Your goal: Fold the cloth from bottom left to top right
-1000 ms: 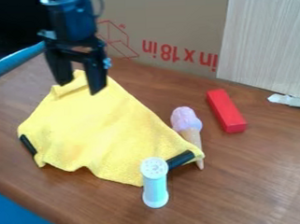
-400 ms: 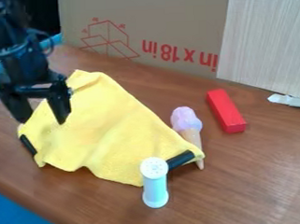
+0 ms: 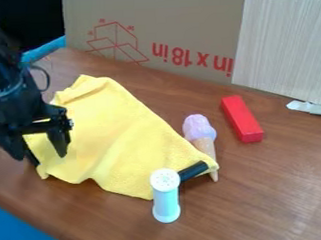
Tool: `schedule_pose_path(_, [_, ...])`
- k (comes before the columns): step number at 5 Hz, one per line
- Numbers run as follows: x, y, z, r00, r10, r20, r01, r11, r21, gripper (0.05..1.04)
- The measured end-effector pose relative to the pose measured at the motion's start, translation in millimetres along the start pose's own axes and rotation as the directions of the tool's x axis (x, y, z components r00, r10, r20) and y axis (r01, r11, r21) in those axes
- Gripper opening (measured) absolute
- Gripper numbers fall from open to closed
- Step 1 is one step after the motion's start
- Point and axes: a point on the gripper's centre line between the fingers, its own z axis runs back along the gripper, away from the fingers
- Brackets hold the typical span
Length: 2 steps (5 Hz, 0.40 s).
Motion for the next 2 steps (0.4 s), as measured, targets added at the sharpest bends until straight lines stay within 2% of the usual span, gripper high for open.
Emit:
schedule_pose_path(1, [-1.7, -0.6, -2.8, 0.998, 0.036, 0.044, -0.036, 0.999, -0.006, 1.0])
schedule_pose_path(2, [-1.9, 3.9, -2.1, 0.997, 0.062, 0.046, -0.061, 0.998, -0.017, 1.0])
